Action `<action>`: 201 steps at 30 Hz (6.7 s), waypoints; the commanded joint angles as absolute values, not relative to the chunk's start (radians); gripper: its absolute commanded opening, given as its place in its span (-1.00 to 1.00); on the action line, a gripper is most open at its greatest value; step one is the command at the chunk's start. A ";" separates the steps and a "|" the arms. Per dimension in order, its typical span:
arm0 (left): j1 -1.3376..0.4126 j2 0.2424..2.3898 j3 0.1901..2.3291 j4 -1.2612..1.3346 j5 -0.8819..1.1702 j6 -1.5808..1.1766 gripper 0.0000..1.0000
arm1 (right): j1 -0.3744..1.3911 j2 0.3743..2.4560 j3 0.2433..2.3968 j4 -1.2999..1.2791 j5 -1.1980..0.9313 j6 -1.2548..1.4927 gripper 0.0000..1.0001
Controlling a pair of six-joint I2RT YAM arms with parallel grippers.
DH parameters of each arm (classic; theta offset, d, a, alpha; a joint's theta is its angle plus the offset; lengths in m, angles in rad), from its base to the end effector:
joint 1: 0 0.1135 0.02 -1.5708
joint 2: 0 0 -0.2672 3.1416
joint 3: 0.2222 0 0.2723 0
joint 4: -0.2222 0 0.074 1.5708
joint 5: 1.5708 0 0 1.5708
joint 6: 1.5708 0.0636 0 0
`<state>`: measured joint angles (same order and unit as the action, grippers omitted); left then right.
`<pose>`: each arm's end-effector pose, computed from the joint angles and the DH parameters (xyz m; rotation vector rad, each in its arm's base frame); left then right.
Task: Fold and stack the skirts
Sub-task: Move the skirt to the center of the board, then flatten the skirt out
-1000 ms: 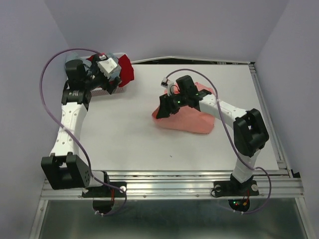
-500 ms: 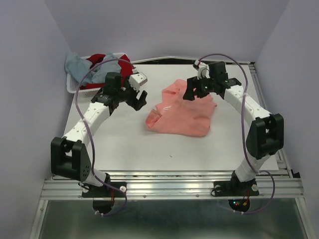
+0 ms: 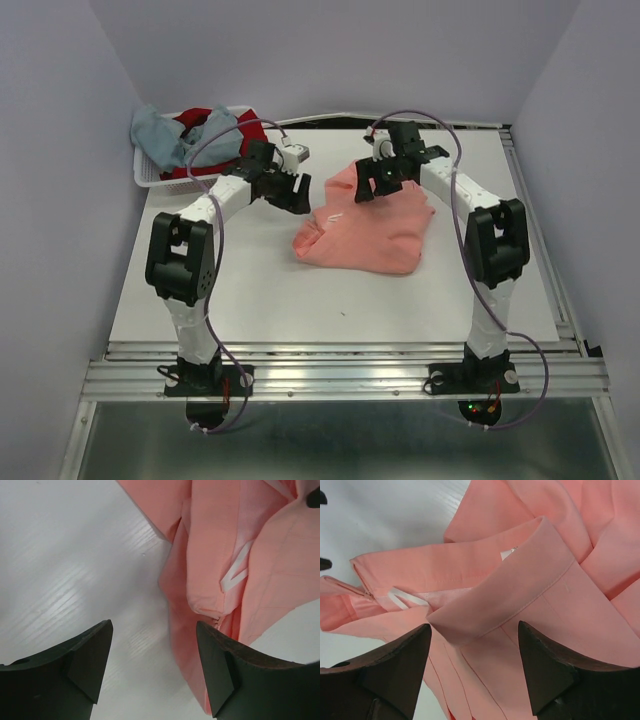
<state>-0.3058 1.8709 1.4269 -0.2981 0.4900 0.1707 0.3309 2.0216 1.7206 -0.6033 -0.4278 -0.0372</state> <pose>0.4301 -0.1672 0.2209 0.7795 2.1501 -0.6346 0.4543 0.1840 0.2289 -0.6340 2.3918 0.6552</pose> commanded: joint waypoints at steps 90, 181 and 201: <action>-0.350 1.870 2.089 -0.172 -0.043 0.299 -1.00 | -0.066 1.762 1.992 -0.181 -0.098 -0.166 -0.99; -0.429 1.895 1.606 -0.281 0.221 0.362 0.29 | 0.279 1.549 1.343 -0.799 -0.411 -0.503 0.22; -0.569 1.597 1.065 -0.353 0.405 0.537 0.09 | 0.216 1.816 1.171 -0.617 -0.261 -0.535 0.05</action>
